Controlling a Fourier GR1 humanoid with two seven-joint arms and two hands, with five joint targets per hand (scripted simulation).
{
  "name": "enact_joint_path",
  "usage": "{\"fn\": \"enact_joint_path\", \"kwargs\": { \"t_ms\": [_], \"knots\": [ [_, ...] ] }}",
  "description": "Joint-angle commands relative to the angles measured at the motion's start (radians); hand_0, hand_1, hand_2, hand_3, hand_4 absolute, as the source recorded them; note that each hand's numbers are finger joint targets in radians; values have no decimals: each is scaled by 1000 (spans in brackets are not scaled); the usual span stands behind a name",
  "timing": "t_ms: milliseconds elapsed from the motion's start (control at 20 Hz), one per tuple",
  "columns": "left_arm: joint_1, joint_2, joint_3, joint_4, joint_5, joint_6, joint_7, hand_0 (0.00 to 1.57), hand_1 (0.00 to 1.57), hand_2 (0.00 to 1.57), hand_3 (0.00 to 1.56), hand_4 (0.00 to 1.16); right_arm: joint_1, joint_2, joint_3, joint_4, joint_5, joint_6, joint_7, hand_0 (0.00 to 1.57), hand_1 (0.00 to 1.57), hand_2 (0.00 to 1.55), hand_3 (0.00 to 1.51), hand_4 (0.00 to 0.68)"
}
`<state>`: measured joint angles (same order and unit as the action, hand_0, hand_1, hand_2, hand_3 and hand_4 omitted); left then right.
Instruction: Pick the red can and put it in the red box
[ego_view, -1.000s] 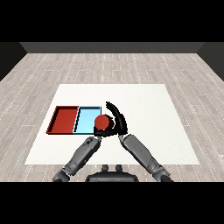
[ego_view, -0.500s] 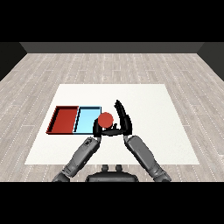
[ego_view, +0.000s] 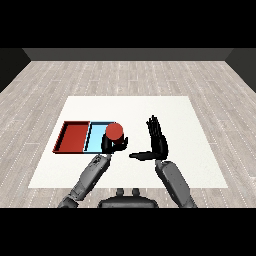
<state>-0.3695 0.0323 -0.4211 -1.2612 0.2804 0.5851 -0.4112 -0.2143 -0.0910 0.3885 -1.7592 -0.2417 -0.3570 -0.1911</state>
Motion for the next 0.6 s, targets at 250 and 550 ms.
{"fn": "enact_joint_path", "kwargs": {
  "t_ms": [250, 550],
  "knots": [
    [13, 156, 161, -83, -18, -36, 68, 1571, 1571, 1571, 1487, 1125, 115, -98, -147, -129, -76, 88, 28, 0, 0, 0, 0, 0],
    [34, 313, 207, -121, -83, -7, 198, 1571, 1571, 1571, 1491, 1112, 259, -171, -239, -153, -124, 143, -9, 0, 0, 0, 0, 0]
  ]
}}
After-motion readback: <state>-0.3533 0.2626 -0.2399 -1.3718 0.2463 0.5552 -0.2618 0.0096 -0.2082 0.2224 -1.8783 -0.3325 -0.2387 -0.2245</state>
